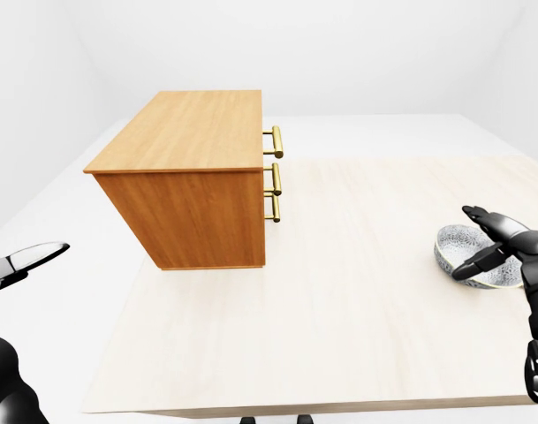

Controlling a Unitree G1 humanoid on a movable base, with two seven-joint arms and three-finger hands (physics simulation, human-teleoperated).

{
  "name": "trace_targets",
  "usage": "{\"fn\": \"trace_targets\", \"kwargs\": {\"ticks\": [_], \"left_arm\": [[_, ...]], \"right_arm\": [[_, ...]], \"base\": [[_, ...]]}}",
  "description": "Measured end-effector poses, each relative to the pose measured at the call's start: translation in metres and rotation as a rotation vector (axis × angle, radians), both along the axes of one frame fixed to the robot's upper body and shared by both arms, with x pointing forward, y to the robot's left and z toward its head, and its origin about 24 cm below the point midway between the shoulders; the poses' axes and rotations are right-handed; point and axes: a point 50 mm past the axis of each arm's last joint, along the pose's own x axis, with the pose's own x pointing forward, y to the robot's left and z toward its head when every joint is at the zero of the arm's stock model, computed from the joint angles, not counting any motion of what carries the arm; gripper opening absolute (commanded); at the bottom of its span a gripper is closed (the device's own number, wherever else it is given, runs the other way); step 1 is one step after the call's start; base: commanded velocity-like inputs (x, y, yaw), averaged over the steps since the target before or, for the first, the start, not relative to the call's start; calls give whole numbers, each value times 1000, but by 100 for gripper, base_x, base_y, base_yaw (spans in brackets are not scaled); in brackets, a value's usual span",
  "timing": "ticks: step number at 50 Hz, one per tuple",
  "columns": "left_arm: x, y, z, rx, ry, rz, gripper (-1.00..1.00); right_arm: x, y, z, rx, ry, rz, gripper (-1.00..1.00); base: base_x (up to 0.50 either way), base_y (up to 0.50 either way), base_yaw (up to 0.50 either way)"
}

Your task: Put the bowl on top of the cabinet.

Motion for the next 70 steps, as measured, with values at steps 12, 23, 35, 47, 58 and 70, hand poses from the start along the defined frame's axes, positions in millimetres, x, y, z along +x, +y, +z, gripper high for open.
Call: {"fn": "trace_targets", "kwargs": {"ticks": [12,23,35,47,58,70], "left_arm": [[0,0,0,-1,0,0,100],[0,0,0,1,-1,-1,100],[1,-1,0,0,0,-2,100],[0,-1,0,2,-2,-2,100],[0,-1,1,4,-4,-2,100],[0,-1,1,6,-3,-2,100]], "right_arm": [[-7,-4,-14,0,71,-24,100],[-15,-14,-8,-64,159,-14,100],[-13,-18,12,-180,265,21,100],[-12,-18,15,-222,320,30,100],[-14,-19,7,-212,335,17,100],[-20,-20,-9,-187,345,0,100]], "base": [[0,0,0],[0,0,0],[0,0,0],[0,0,0],[0,0,0],[0,0,0]]}}
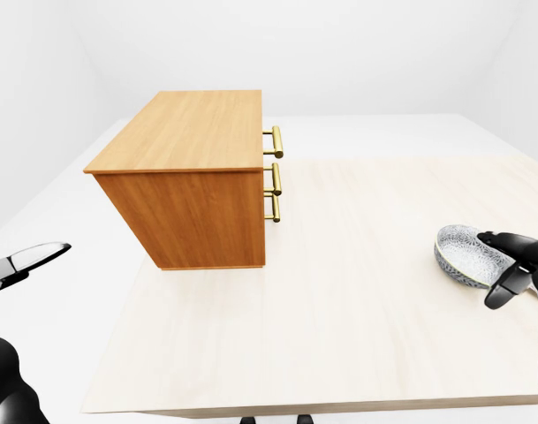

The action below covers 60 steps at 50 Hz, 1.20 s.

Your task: Put the bowl on top of the cabinet.

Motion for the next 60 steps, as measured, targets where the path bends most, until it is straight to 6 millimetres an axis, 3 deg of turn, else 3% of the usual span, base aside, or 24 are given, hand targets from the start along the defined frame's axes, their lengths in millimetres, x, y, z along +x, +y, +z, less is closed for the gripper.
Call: {"fn": "trace_targets", "kwargs": {"ticks": [12,39,60], "left_arm": [[0,0,0,0,0,0,100],[0,0,0,-1,-2,1,100],[0,0,0,-1,1,2,100]], "right_arm": [[-5,-1,-9,10,14,-12,100],[9,12,-12,18,13,20,100],[7,20,-33,52,25,12,100]], "base": [[0,0,0],[0,0,0],[0,0,0]]}}
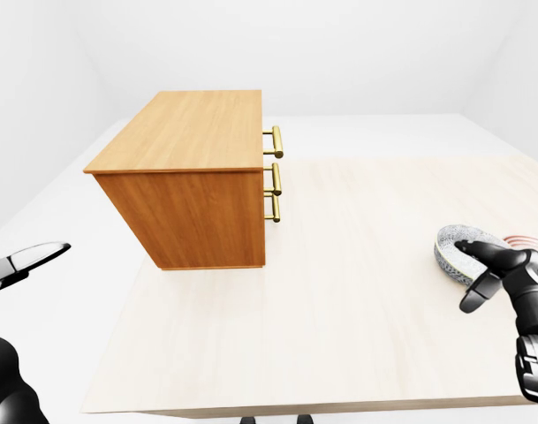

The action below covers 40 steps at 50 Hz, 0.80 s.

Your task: Put the bowl on top of the cabinet.

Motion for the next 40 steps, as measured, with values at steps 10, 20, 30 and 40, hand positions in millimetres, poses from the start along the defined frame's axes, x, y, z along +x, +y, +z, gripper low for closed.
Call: {"fn": "trace_targets", "kwargs": {"ticks": [10,20,30,40], "left_arm": [[0,0,0,1,0,0,100],[0,-1,0,2,-1,0,100],[0,-1,0,2,1,0,100],[0,0,0,2,2,0,100]], "right_arm": [[-4,2,-11,15,10,-10,100],[-5,6,-19,29,15,-13,100],[-7,9,-28,40,22,-18,100],[-4,6,-21,4,-19,-24,-100]], "base": [[0,0,0],[0,0,0],[0,0,0],[0,0,0]]}}
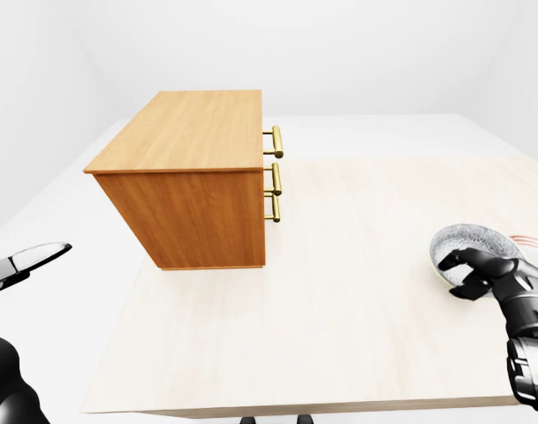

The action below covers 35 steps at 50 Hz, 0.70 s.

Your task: Put the bowl on top of the cabinet.

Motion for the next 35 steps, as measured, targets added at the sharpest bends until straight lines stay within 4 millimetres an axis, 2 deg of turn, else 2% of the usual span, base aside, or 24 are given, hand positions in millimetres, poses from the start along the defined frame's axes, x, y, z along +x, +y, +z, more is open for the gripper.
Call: {"fn": "trace_targets", "kwargs": {"ticks": [26,30,35], "left_arm": [[0,-1,0,2,2,0,100],[0,-1,0,2,0,0,100],[0,-1,0,2,-1,0,100]], "right_arm": [[1,-4,7,-25,-10,-2,-100],[10,-5,25,-59,-18,25,-100],[32,-1,72,-105,-61,76,-100]], "base": [[0,0,0],[0,0,0],[0,0,0]]}}
